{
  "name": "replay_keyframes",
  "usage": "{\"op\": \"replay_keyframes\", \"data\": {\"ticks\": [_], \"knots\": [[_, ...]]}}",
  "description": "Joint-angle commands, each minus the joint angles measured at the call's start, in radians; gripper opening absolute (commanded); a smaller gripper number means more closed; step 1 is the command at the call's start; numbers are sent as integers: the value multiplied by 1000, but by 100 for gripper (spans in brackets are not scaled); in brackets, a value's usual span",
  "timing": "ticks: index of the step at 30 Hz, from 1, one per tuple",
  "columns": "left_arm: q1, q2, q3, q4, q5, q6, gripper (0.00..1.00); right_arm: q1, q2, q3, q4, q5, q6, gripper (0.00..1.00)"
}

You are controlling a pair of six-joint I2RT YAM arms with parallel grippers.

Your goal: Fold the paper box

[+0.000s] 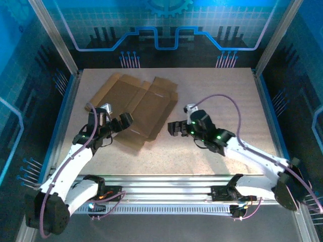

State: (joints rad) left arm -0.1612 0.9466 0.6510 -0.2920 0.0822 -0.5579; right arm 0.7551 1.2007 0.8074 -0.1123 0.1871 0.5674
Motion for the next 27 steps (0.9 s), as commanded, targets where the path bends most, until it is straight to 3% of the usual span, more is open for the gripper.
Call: {"op": "replay_keyframes", "data": {"ticks": [1, 8, 16, 27], "knots": [[-4, -49, -16, -104, 60, -78, 99, 54, 138, 104, -10, -30, 106, 100], [22, -111, 21, -288, -2, -117, 99, 97, 465, 349, -26, -159, 177, 100], [119, -98, 35, -292, 105, -134, 99, 127, 729, 550, -94, -234, 252, 100], [126, -89, 17, -203, 199, -69, 99, 117, 771, 445, -110, -231, 276, 100]]}}
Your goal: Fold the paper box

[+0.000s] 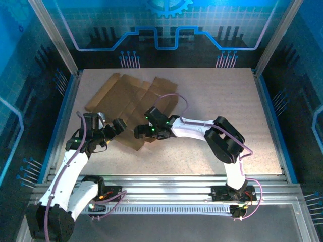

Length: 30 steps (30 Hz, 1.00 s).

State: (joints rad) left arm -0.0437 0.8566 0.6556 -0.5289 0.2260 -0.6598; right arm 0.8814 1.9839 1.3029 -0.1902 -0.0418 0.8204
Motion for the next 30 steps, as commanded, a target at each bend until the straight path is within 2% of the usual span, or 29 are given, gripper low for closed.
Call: {"op": "replay_keyframes", "data": {"ticks": [1, 6, 11, 18, 21, 23, 26, 30], "knots": [[9, 5, 9, 39, 61, 35, 99, -21, -22, -79, -24, 0, 26, 100], [7, 27, -3, 60, 97, 34, 99, -91, -86, -198, -27, 10, 1, 100], [-5, 46, 2, 77, 151, 69, 99, -204, -190, -291, -114, 28, -141, 100], [-60, 93, 9, 95, 138, 78, 99, -508, -366, -382, -237, 62, -299, 100], [-107, 128, 20, 113, 112, 72, 99, -592, -449, -380, -284, 100, -332, 100], [-136, 155, 30, 121, 92, 71, 99, -612, -507, -377, -301, 91, -340, 100], [-167, 197, 44, 142, 78, 68, 99, -597, -584, -388, -277, -7, -341, 100], [-192, 282, 83, 179, 88, 76, 99, -503, -642, -401, -246, -73, -302, 100]]}}
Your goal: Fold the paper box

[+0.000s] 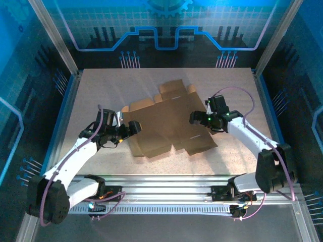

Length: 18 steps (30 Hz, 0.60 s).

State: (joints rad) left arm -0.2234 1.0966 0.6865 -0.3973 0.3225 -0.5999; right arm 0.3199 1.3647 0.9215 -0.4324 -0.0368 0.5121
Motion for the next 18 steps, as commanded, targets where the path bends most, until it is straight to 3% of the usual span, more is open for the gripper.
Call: {"op": "replay_keyframes", "data": {"ticks": [1, 9, 18], "knots": [[-16, 65, 68, 47, -8, 23, 99, 83, -27, -21, 0, -77, 22, 100], [-47, 292, 242, -1, -65, 115, 99, 242, -29, -99, 38, -32, 159, 100], [-133, 573, 422, -53, -198, 191, 99, 285, -54, -229, 67, 4, 261, 100]]}}
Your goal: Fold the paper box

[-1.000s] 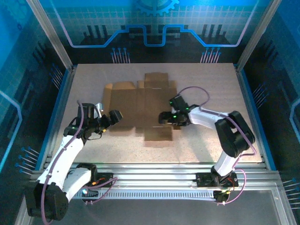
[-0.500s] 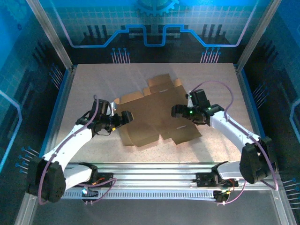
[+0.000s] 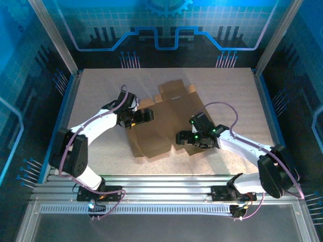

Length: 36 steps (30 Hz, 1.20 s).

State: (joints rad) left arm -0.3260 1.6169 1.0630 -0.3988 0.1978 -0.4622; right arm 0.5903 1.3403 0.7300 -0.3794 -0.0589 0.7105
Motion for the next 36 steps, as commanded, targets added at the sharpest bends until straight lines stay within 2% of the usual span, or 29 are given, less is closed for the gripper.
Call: {"op": "replay_keyframes", "data": {"ticks": [1, 7, 15, 21, 28, 32, 36], "knots": [[-43, 72, 54, -52, -88, 58, 99, 14, -41, -53, 15, 29, 69, 100], [-111, 155, 66, -45, -159, 39, 100, 13, -107, -105, -32, 96, 109, 100], [-162, 151, -48, 34, -86, -74, 99, -35, -65, -135, 12, 105, 98, 100], [-166, 95, -187, 151, 19, -188, 99, -119, 66, -104, 91, 92, 25, 100], [-244, 36, -296, 258, 37, -332, 99, -180, 267, 103, 112, 96, -78, 100], [-303, 3, -340, 338, 36, -424, 99, -182, 431, 269, 145, 69, -123, 100], [-358, -12, -327, 360, 33, -459, 99, -178, 562, 419, 149, 37, -140, 100]]}}
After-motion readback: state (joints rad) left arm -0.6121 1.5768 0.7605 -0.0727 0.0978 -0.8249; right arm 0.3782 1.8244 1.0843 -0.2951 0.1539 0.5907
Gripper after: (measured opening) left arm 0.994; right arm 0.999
